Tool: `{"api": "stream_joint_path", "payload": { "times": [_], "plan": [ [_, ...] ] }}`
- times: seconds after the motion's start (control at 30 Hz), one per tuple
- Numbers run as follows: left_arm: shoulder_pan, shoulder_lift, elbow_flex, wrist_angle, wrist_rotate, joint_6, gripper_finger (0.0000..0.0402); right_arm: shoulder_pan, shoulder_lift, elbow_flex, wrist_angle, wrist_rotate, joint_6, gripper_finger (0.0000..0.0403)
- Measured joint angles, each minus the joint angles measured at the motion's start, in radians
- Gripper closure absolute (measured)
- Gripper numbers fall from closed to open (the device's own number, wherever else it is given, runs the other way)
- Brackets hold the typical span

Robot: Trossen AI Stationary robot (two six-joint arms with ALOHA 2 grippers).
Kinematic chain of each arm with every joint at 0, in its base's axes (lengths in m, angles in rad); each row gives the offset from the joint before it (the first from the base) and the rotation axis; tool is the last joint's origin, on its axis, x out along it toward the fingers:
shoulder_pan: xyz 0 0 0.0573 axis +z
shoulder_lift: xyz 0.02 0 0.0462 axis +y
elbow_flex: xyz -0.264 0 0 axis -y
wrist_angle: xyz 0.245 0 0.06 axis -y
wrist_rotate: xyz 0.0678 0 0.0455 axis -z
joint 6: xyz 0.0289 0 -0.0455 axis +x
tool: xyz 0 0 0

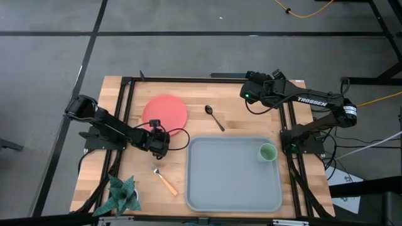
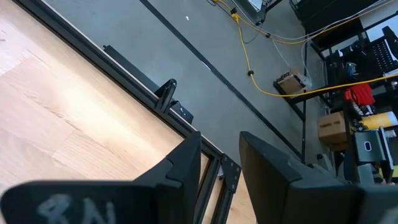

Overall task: Pick and place plate/cup/fork/spoon on tray
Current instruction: Put the pink plate on the light blue tray

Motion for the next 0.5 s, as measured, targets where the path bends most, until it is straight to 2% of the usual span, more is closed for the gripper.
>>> {"api": "stream_joint_path", "payload": {
  "times": [0.07, 0.23, 0.5],
  "plan": [
    [0.003, 0.002, -0.001, 0.011, -0.022, -0.033, 0.0384, 0.000, 0.000, 0.000, 0.000, 0.000, 0.000, 0.0288],
    [0.001, 0.003, 0.033, -0.017, -0.040, -0.075, 0.0397, 0.000, 0.000, 0.000, -0.001, 0.000, -0.002, 0.0288],
    [-0.070, 0.002, 0.309, -0.277, -0.101, 0.033, 0.0401, 0.000, 0.000, 0.000, -0.007, -0.015, -0.001, 0.0288]
  ]
}}
